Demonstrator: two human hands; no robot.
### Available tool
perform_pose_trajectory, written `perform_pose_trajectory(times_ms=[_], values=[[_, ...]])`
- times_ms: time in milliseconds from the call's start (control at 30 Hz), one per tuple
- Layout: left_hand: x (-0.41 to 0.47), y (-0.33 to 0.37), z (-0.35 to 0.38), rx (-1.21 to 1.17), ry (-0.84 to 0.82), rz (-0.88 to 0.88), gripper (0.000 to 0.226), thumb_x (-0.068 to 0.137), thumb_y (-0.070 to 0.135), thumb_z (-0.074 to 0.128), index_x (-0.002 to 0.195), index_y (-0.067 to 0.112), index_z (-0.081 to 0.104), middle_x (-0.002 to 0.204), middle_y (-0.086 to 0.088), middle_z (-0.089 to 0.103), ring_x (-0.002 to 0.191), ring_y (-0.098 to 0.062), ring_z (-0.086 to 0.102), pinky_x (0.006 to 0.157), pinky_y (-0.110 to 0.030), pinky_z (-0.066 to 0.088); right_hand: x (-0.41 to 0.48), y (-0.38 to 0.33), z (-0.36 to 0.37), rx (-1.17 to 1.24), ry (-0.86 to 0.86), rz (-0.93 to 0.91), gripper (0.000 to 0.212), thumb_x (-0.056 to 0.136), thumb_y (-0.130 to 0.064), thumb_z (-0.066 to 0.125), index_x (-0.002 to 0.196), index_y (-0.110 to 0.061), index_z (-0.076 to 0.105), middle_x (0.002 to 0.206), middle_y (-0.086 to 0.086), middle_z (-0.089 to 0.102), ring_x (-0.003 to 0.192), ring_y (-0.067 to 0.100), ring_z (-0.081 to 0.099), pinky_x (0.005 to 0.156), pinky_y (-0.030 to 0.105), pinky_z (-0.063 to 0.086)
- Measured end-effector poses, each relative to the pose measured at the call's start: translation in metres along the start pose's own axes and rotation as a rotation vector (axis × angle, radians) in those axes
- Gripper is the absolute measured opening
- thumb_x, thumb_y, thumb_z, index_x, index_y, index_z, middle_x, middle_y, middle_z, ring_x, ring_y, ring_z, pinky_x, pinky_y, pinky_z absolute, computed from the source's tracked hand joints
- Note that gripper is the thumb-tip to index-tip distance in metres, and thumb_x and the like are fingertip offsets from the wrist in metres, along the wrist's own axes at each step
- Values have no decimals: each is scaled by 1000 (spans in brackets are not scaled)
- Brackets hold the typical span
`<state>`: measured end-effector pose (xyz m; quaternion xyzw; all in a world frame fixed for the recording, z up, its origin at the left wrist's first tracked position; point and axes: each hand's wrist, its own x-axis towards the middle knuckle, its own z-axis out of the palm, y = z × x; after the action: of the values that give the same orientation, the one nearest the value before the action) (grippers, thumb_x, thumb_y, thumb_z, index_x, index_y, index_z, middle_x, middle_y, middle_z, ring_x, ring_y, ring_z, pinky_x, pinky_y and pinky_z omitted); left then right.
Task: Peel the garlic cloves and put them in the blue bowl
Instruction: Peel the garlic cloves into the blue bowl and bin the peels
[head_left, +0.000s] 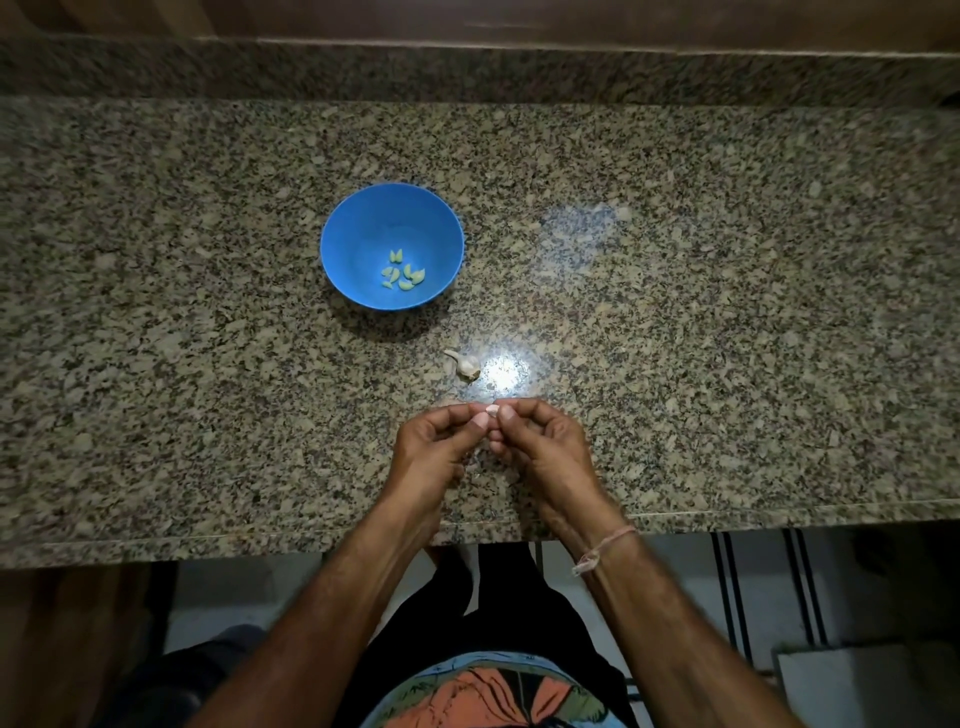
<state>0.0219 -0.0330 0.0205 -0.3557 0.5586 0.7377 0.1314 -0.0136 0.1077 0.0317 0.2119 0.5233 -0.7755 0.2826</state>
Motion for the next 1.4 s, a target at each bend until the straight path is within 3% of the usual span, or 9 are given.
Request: perform_pose_trajectory(times_ms=[100,200,267,500,600,767,1033,1267,1400], values=[[-2,1,0,-50,18,20,14,92,17,78,106,13,79,102,-8,80,83,-10,70,63,-27,49,-1,1,5,-26,21,-27,7,96,-5,69,104,-5,70,92,11,77,80,16,70,75,22,61],[-4,2,0,-77,27,80,18,92,14,78,108,6,78,106,-14,79,105,-26,76,97,-42,59,1,4,7,-40,34,-8,7,96,-5,70,103,-7,71,100,11,77,92,19,71,79,25,60],[-4,3,-1,-27,38,134,18,93,14,77,109,6,77,105,-12,80,108,-26,75,104,-47,56,3,4,9,27,30,34,7,96,-3,70,102,-7,72,103,11,76,94,20,69,79,25,60],[-8,4,-4,513,215,443,11,94,27,76,103,22,79,93,10,77,86,-7,72,76,-35,64,-5,11,17,12,101,-56,9,96,3,67,104,-1,70,102,18,73,87,19,70,82,26,61],[-9,7,2,387,197,351,7,95,23,74,99,21,79,89,7,79,87,-10,75,80,-36,64,-5,11,21,-134,142,-179,8,96,4,68,100,-3,70,100,14,75,90,17,72,83,26,60],[-9,11,8,123,137,203,8,97,13,71,98,11,79,92,-4,80,96,-21,77,88,-32,62,-2,9,21,-61,122,-120,9,97,1,66,100,-6,71,100,12,74,91,18,68,80,25,60],[-3,7,5,217,137,183,13,99,24,71,97,14,79,93,1,80,96,-13,76,92,-35,61,4,13,12,-378,77,-315,8,94,-11,76,102,-9,76,100,6,78,99,22,75,89,34,62],[1,2,3,347,236,158,16,96,32,72,90,20,81,83,9,78,88,-9,73,80,-28,58,14,9,4,20,48,-2,15,96,-4,71,110,-3,75,93,10,75,82,16,68,71,21,59],[1,8,3,277,132,183,16,96,33,74,99,19,81,92,4,81,94,-13,77,89,-37,62,14,11,-1,49,18,51,16,95,-4,71,110,-5,74,95,13,76,78,17,68,73,26,59]])
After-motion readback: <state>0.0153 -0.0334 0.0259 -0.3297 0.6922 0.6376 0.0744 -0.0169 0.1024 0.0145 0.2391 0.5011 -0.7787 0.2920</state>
